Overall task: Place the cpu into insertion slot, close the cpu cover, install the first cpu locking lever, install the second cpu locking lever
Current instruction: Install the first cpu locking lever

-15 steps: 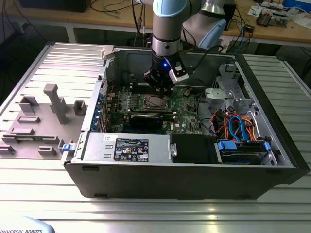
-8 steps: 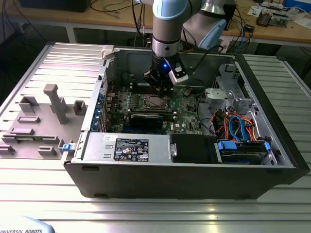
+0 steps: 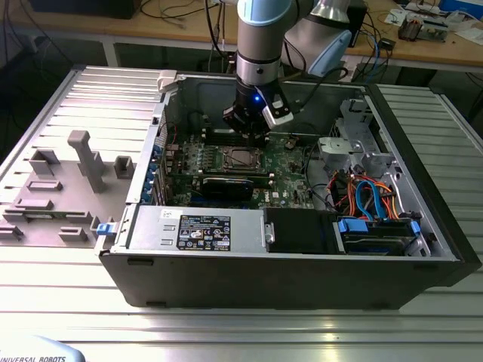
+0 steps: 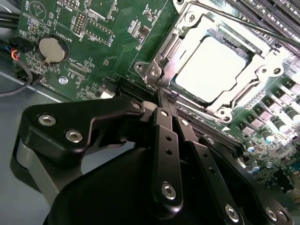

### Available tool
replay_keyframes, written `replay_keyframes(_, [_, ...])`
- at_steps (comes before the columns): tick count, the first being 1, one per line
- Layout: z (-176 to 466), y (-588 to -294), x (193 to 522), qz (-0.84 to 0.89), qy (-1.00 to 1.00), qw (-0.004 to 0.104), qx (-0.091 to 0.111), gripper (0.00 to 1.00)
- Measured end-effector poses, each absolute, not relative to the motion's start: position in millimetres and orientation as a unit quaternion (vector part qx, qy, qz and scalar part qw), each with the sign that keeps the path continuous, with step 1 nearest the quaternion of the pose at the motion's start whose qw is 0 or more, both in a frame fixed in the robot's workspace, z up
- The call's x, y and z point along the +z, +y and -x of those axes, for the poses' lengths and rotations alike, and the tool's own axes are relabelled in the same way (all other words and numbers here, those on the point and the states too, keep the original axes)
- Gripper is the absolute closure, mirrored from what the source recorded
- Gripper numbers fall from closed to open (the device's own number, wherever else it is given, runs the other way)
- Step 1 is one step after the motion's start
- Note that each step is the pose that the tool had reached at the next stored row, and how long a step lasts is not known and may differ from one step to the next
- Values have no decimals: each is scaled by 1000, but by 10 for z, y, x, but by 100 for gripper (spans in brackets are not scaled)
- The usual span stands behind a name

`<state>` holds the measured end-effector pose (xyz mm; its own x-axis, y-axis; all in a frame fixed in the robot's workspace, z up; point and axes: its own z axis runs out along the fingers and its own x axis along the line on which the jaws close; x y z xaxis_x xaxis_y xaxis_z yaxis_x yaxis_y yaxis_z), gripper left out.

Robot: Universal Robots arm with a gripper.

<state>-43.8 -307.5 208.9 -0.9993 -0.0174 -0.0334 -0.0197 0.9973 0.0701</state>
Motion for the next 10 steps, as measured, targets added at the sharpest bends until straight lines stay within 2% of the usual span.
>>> replay_keyframes(10, [439,-3132,2090,9,999,16,35,89])
